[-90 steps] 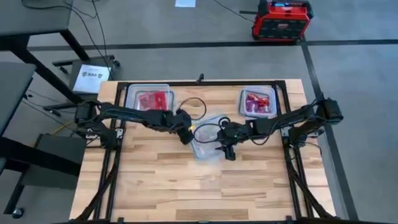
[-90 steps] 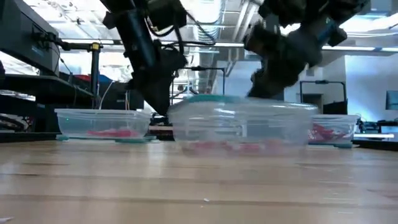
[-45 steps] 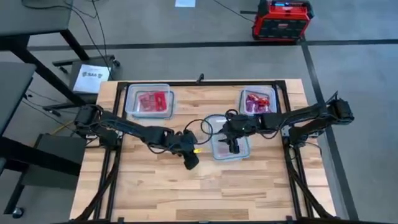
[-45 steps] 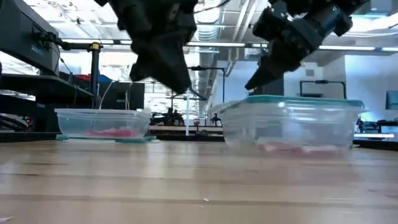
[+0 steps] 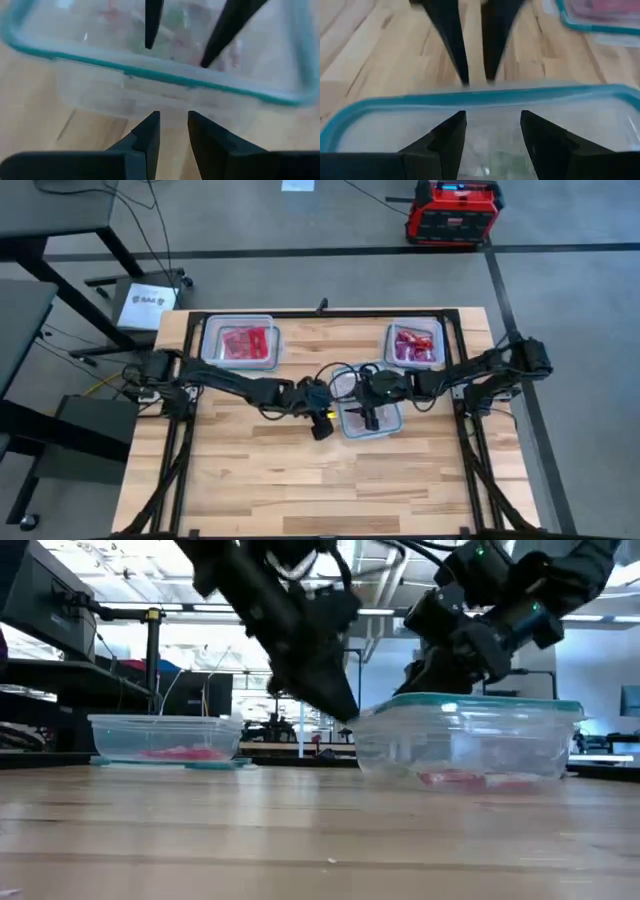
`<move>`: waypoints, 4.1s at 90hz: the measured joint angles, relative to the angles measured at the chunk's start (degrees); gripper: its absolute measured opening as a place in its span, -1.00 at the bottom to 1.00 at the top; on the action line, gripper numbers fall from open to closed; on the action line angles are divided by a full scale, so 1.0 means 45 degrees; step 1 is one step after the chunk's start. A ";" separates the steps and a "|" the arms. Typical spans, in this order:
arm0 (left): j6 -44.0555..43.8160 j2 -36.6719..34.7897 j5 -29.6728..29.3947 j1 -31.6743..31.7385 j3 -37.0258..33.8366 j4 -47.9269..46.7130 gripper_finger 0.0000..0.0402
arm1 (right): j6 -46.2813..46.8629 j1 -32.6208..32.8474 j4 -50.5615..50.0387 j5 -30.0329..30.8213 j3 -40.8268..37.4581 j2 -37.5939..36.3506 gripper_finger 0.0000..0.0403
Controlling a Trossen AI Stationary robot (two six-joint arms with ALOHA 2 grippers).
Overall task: Sort candy
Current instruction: Close the center transparent bin, then move the center transparent bin to the top center
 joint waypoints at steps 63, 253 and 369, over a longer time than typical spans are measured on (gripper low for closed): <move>0.0443 0.0822 0.0051 0.0051 0.1137 -0.2223 -0.57 | 0.0354 -0.0050 0.2756 -0.2143 0.0003 0.1931 -0.11; 0.1487 0.3817 -0.0985 -0.0813 0.2613 0.3218 -0.57 | 0.3169 0.2195 -0.2432 0.1330 -0.2283 -0.2925 -0.11; -0.1429 -0.3834 -0.2648 -0.1323 0.2642 -0.9425 -0.57 | 0.0573 0.0880 -0.2406 0.1295 0.1571 0.0237 -0.11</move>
